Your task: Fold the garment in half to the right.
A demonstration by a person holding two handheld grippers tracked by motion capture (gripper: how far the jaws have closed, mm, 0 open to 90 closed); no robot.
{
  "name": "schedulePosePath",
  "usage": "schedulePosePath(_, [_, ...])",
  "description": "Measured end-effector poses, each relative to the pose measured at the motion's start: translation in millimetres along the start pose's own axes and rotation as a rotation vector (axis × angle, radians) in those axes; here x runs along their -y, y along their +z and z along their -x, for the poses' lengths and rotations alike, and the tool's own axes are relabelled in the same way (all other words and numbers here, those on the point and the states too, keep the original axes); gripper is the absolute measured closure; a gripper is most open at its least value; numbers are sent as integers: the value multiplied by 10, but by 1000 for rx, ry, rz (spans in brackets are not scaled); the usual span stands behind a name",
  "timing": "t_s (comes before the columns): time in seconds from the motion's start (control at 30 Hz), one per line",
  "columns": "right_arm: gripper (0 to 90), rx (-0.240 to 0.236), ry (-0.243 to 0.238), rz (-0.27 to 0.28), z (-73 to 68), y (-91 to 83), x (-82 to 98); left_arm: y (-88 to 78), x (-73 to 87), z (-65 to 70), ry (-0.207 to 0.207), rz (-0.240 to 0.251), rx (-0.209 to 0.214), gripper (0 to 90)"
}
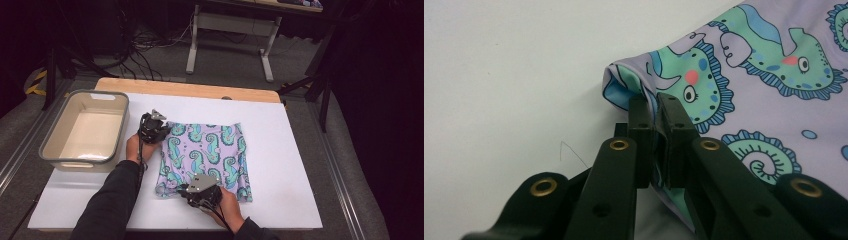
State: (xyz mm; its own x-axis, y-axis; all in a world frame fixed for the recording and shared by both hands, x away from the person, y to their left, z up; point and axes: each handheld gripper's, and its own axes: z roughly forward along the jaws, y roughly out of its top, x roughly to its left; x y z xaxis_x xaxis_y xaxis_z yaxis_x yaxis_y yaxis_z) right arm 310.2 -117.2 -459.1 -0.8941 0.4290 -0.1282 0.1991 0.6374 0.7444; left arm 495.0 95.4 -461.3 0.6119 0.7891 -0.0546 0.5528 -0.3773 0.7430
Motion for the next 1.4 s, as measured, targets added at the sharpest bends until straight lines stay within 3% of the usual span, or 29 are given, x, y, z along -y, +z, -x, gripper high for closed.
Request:
schedulePosePath(0.1, [560, -12, -10, -18, -13, 33, -19, 2, 9, 4, -14, 0, 5, 852])
schedulePosePath(0.27, [395, 0, -15, -31, -38, 84, -62, 3, 11, -1, -1, 3, 0, 849])
schedulePosePath(0.4, [372, -7, -11, -49, -38, 122, -99, 4, 13, 2, -1, 4, 2, 848])
schedulePosePath(0.53, [367, 25, 2, -59, -16, 177, -147, 4, 17, 0, -4, 7, -1, 848])
schedulePosePath(0.63, [412, 46, 10, -68, 9, 205, -179, 4, 17, -2, -7, 8, 2, 848])
schedulePosePath(0.83, [632, 66, 71, -68, 57, 201, -171, 3, 16, -4, -7, 8, 3, 849])
schedulePosePath(1.0, [815, 66, 48, -78, 45, 199, -176, 2, 11, -2, 1, 2, -1, 850])
schedulePosePath(1.13, [847, 72, 53, -75, 44, 197, -178, 1, 12, -7, 1, 9, 0, 850])
schedulePosePath(1.17, [856, 38, 76, -60, 67, 182, -170, -4, 11, -16, 6, 17, -5, 852])
schedulePosePath(1.2, [857, 30, 83, -54, 70, 174, -169, -9, 16, -4, -16, 14, 2, 853])
schedulePosePath(1.3, [858, 32, 61, -24, 43, 135, -190, -23, 14, -18, 5, 27, -13, 854])
schedulePosePath(1.33, [859, 34, 59, -16, 34, 123, -198, -30, 25, 0, -15, 32, -12, 854])
schedulePosePath(1.37, [860, 32, 53, 0, 27, 108, -204, -35, 26, -4, -1, 41, -18, 856])
schedulePosePath(1.4, [860, 33, 55, 6, 18, 101, -209, -45, 34, 7, -15, 40, -16, 856])
